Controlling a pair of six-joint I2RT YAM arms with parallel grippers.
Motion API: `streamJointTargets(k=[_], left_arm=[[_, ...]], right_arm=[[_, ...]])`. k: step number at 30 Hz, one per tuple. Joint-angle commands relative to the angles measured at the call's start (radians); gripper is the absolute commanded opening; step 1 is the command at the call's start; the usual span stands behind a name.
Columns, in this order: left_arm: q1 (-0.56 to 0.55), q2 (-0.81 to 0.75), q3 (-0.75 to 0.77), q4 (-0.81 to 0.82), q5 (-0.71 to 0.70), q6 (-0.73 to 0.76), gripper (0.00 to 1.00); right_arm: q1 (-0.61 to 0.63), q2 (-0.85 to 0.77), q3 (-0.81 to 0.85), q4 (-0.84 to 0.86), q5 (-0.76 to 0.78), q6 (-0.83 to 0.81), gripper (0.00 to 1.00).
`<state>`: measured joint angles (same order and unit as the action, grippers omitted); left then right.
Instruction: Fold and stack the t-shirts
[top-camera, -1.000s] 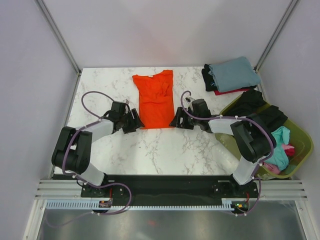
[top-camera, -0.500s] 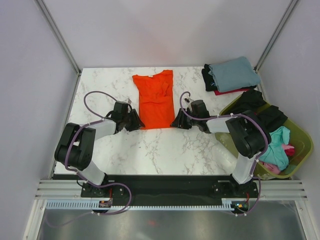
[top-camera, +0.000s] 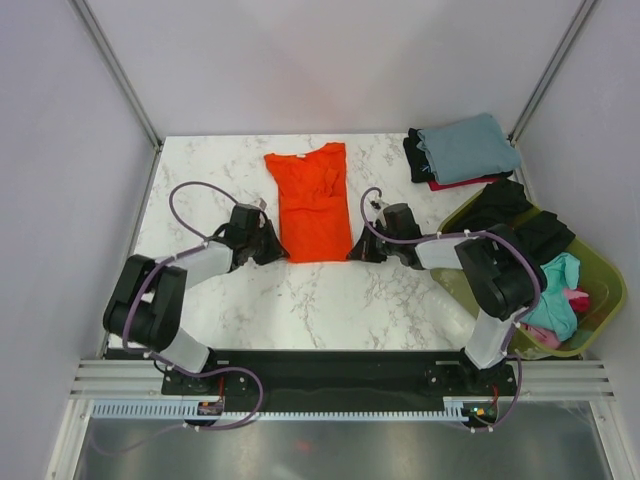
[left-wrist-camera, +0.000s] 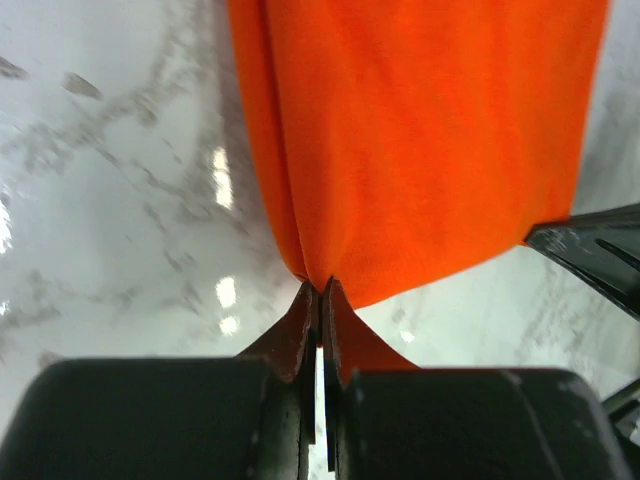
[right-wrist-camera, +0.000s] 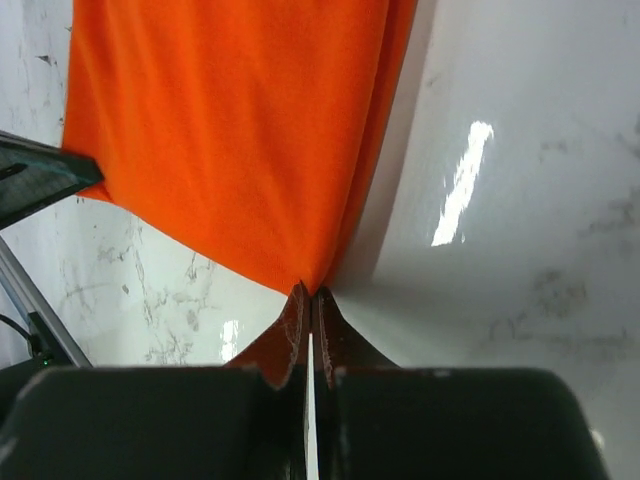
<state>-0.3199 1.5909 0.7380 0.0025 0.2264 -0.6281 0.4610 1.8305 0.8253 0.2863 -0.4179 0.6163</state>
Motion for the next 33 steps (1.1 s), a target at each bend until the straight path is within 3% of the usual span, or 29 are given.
streamJointTargets(k=[1, 8, 10, 14, 26, 33], left_arm=[[-0.063, -0.176, -0.011, -0.108, -0.056, 0.018, 0.02], [-0.253, -0.534, 0.018, -0.421, -0.192, -0.028, 0.02], [-0.278, -0.592, 0.05, -0.481, -0.194, -0.047, 0.02], [-0.286, -0.678, 0.112, -0.599, -0.211, -0.07, 0.02], [-0.286, -0.58, 0.241, -0.647, -0.259, -0.047, 0.02], [-0.237, -0.447, 0.345, -0.648, -0.291, 0.017, 0.02]], right_arm=[[0.002, -0.156, -0.058, -0.068, 0.001, -0.041, 0.0], [0.048, -0.581, -0.183, -0.312, 0.06, -0.009, 0.0], [0.067, -0.725, -0.175, -0.428, 0.105, 0.0, 0.0], [0.08, -0.867, -0.114, -0.547, 0.163, 0.037, 0.0], [0.087, -0.748, 0.044, -0.613, 0.232, -0.03, 0.0], [0.082, -0.562, 0.184, -0.618, 0.281, -0.096, 0.0]])
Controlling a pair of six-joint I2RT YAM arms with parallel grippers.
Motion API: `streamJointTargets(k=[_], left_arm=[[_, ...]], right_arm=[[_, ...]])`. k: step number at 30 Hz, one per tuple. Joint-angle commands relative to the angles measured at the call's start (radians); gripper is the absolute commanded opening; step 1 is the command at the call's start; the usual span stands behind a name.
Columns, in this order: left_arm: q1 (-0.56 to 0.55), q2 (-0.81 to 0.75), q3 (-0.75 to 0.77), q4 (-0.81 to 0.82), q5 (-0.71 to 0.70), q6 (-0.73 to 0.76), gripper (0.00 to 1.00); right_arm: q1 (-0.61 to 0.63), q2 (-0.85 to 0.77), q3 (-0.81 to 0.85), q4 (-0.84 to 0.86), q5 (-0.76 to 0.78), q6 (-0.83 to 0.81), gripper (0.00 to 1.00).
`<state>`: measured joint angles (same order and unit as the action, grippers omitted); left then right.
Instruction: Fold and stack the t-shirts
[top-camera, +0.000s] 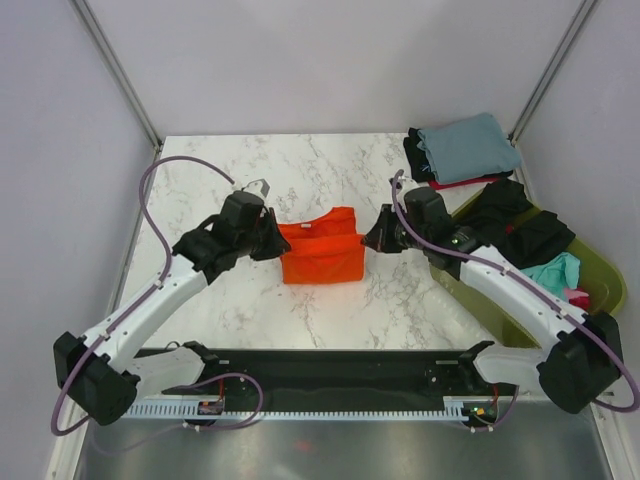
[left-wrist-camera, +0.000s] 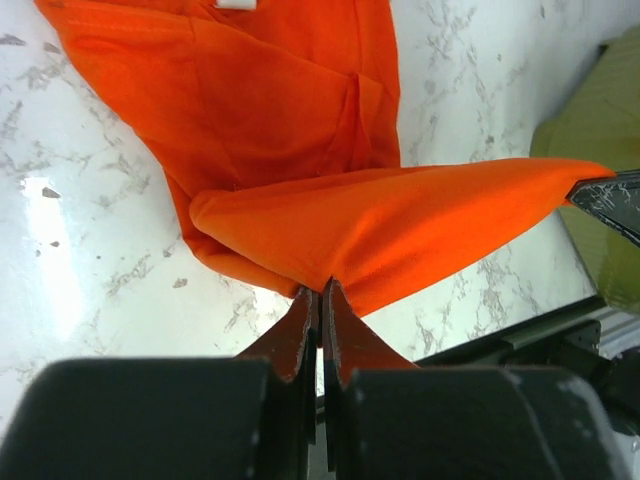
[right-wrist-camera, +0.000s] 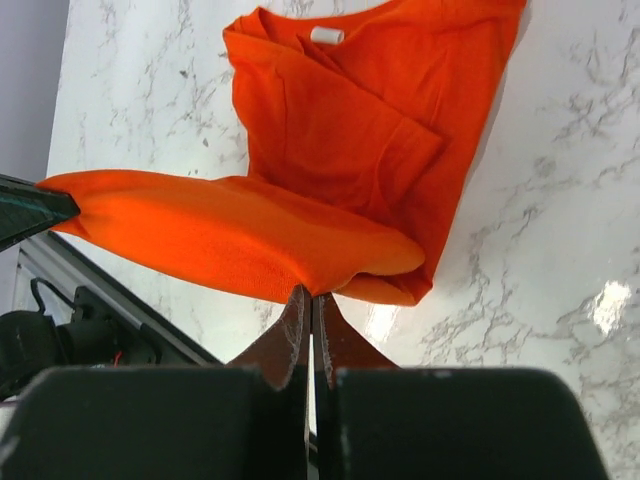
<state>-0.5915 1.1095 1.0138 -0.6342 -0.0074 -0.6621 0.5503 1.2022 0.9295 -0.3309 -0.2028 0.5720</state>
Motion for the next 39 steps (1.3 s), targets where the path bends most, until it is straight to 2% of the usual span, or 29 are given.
streamJointTargets(k=[1, 7, 10, 13, 15, 16, 17, 18, 19, 20, 21, 23, 24, 25, 26, 29, 32, 35, 39], left_arm=[[0.048, 0.079, 0.08, -0.013, -0.052, 0.071, 0.02], [0.215, 0.277, 0.19, 0.019, 0.029, 0.157, 0.02], [0.271, 0.471, 0.299, 0.033, 0.067, 0.206, 0.02], [0.366, 0.682, 0.436, 0.03, 0.228, 0.21, 0.02], [0.381, 0.835, 0.549, 0.021, 0.233, 0.219, 0.05], [0.384, 0.887, 0.593, 0.016, 0.239, 0.246, 0.11], [0.392, 0.951, 0.706, -0.008, 0.265, 0.255, 0.21], [0.397, 1.013, 0.78, -0.063, 0.273, 0.259, 0.42], [0.398, 1.12, 0.849, -0.141, 0.291, 0.28, 0.54], [0.397, 1.153, 0.946, -0.16, 0.34, 0.295, 0.64], [0.395, 1.171, 0.971, -0.163, 0.342, 0.303, 0.78], [0.397, 1.185, 1.034, -0.189, 0.339, 0.309, 0.81], [0.397, 1.176, 1.046, -0.199, 0.334, 0.314, 0.86], [0.397, 1.162, 1.055, -0.205, 0.331, 0.32, 0.9], [0.397, 1.123, 1.06, -0.212, 0.311, 0.325, 0.91], [0.398, 1.034, 1.033, -0.228, 0.25, 0.34, 0.92], [0.397, 0.953, 0.956, -0.226, 0.233, 0.352, 0.92], [0.397, 0.899, 0.875, -0.228, 0.23, 0.354, 0.92], [0.372, 0.813, 0.789, -0.2, 0.227, 0.349, 0.92]], right_arm=[[-0.01, 0.095, 0.115, 0.0, 0.072, -0.067, 0.0], [-0.047, 0.348, 0.29, 0.006, 0.106, -0.104, 0.0], [-0.064, 0.477, 0.386, 0.003, 0.137, -0.112, 0.0], [-0.081, 0.604, 0.486, 0.0, 0.144, -0.112, 0.0], [-0.09, 0.707, 0.541, -0.008, 0.152, -0.112, 0.0], [-0.099, 0.743, 0.593, -0.013, 0.155, -0.11, 0.0], [-0.105, 0.778, 0.624, -0.023, 0.149, -0.107, 0.01], [-0.113, 0.842, 0.655, -0.036, 0.14, -0.104, 0.14], [-0.124, 0.868, 0.708, -0.057, 0.135, -0.098, 0.23], [-0.127, 0.888, 0.73, -0.069, 0.15, -0.097, 0.35], [-0.13, 0.907, 0.75, -0.08, 0.155, -0.092, 0.6], [-0.132, 0.899, 0.749, -0.083, 0.167, -0.096, 0.74], [-0.132, 0.864, 0.737, -0.083, 0.195, -0.098, 0.85], [-0.132, 0.843, 0.697, -0.067, 0.197, -0.1, 0.89], [-0.132, 0.817, 0.669, -0.051, 0.227, -0.113, 0.98], [-0.142, 0.714, 0.553, 0.027, 0.223, -0.136, 0.98], [-0.176, 0.631, 0.409, 0.162, 0.048, -0.098, 0.98], [-0.208, 0.651, 0.31, 0.274, -0.107, -0.054, 0.98], [-0.205, 0.698, 0.263, 0.358, -0.127, -0.015, 0.98]])
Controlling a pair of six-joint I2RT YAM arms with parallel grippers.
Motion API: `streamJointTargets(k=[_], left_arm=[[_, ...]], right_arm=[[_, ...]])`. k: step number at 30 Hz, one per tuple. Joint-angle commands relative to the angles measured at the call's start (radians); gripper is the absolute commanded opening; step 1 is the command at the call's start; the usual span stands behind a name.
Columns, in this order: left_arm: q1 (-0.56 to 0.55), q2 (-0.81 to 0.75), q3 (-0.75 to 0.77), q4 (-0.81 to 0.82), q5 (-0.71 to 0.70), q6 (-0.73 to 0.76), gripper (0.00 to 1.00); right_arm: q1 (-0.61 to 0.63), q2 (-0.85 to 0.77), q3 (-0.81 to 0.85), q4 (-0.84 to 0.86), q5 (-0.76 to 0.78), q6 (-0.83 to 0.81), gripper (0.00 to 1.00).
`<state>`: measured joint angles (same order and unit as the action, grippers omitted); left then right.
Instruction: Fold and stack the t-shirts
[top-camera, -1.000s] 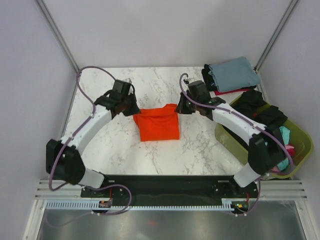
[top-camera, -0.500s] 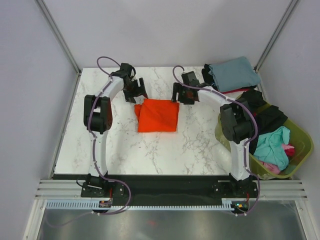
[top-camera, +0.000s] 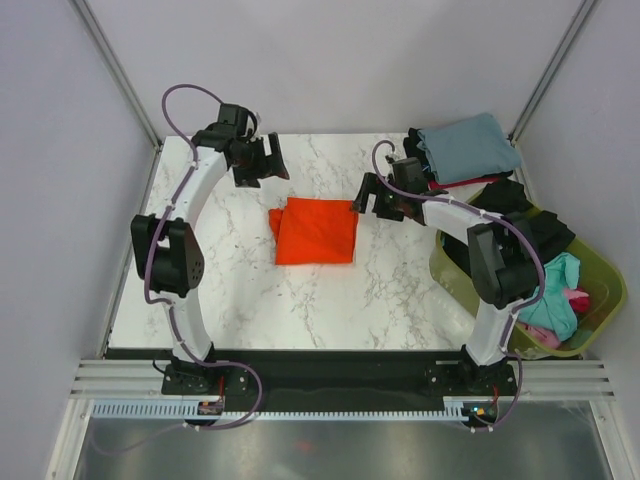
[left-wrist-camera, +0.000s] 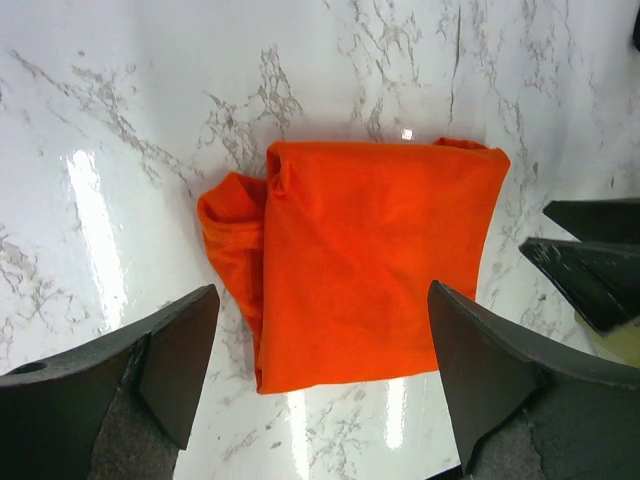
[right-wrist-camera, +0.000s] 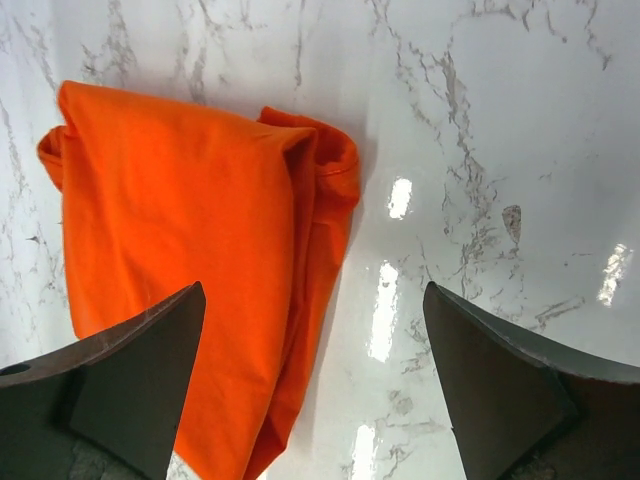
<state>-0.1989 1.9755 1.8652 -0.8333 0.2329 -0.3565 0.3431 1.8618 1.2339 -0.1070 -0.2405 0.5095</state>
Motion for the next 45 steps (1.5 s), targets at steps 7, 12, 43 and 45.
streamJointTargets(k=[7, 12, 43, 45], left_arm=[[-0.074, -0.084, -0.095, 0.007, -0.038, 0.091, 0.93], [-0.071, -0.106, -0.113, 0.016, -0.047, 0.097, 0.93], [-0.027, -0.179, -0.199, 0.076, 0.054, 0.068, 0.93], [-0.027, -0.184, -0.204, 0.082, 0.052, 0.062, 0.93]], right_arm=[[0.0, 0.183, -0.005, 0.239, -0.088, 0.092, 0.95], [0.014, 0.304, 0.013, 0.292, -0.098, 0.121, 0.72], [-0.038, 0.151, 0.209, -0.052, -0.053, -0.258, 0.0], [-0.056, 0.137, 0.261, -0.123, -0.005, -0.319, 0.0]])
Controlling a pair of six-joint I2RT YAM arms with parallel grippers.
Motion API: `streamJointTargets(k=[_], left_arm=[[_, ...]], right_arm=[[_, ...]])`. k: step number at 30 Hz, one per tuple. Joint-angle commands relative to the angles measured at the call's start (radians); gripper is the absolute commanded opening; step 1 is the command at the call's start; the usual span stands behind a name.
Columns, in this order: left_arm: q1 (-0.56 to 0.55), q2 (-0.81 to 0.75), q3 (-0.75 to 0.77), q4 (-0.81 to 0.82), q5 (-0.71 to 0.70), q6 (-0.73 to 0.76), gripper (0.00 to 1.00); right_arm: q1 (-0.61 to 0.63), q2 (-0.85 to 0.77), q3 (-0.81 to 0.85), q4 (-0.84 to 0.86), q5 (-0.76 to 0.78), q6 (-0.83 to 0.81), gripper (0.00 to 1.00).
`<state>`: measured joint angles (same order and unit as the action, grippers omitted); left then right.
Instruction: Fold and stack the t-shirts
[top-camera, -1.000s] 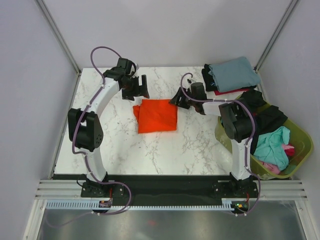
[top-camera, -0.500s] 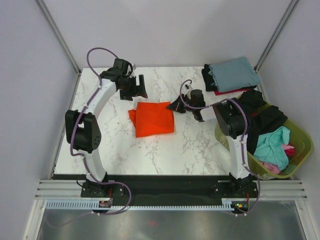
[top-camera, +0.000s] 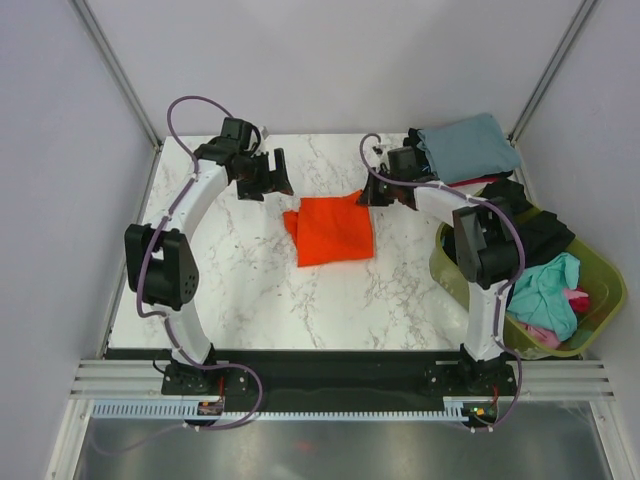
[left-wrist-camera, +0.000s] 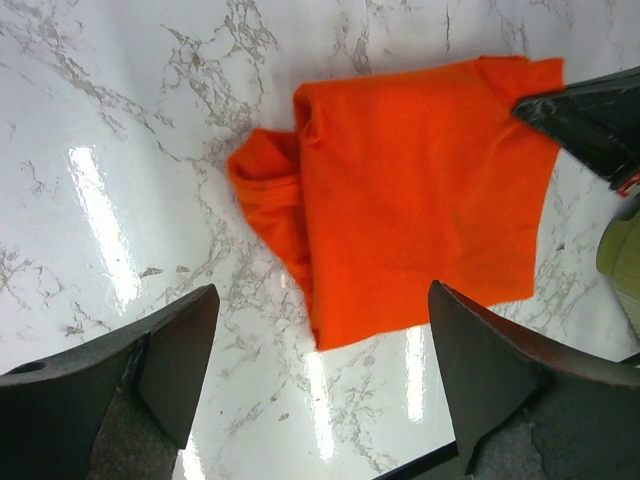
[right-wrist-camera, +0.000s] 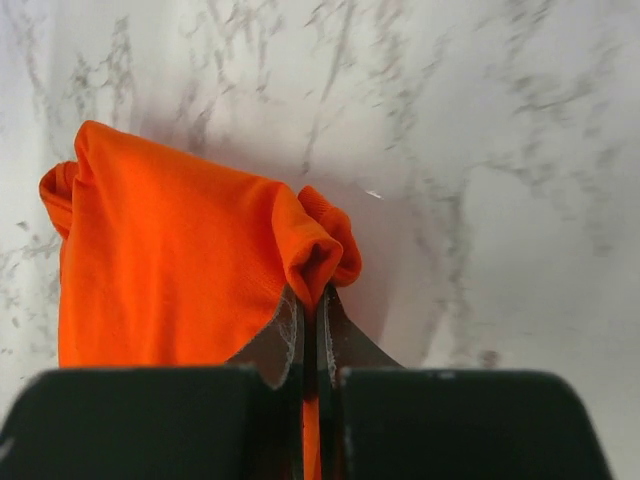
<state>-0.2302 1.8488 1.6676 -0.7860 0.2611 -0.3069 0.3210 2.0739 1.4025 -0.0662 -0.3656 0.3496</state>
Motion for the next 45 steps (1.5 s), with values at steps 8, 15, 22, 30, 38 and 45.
streamJointTargets(k=[8, 15, 22, 30, 38, 45], left_arm=[[0.008, -0.1, -0.034, 0.065, 0.017, -0.003, 0.92], [0.008, -0.115, -0.051, 0.08, 0.027, -0.012, 0.92], [0.008, -0.108, -0.054, 0.082, 0.04, -0.011, 0.92], [0.009, -0.091, -0.058, 0.083, 0.05, -0.014, 0.92], [0.009, -0.083, -0.06, 0.087, 0.064, -0.017, 0.92], [0.009, -0.066, -0.06, 0.085, 0.078, -0.021, 0.92]], right_arm=[[-0.118, -0.124, 0.232, -0.265, 0.229, -0.258, 0.0], [-0.178, -0.115, 0.38, -0.316, 0.309, -0.333, 0.0], [-0.22, -0.107, 0.539, -0.356, 0.36, -0.442, 0.0], [-0.275, -0.074, 0.714, -0.382, 0.387, -0.506, 0.0], [-0.312, 0.008, 0.895, -0.425, 0.381, -0.564, 0.0], [-0.358, 0.051, 0.929, -0.438, 0.294, -0.558, 0.0]])
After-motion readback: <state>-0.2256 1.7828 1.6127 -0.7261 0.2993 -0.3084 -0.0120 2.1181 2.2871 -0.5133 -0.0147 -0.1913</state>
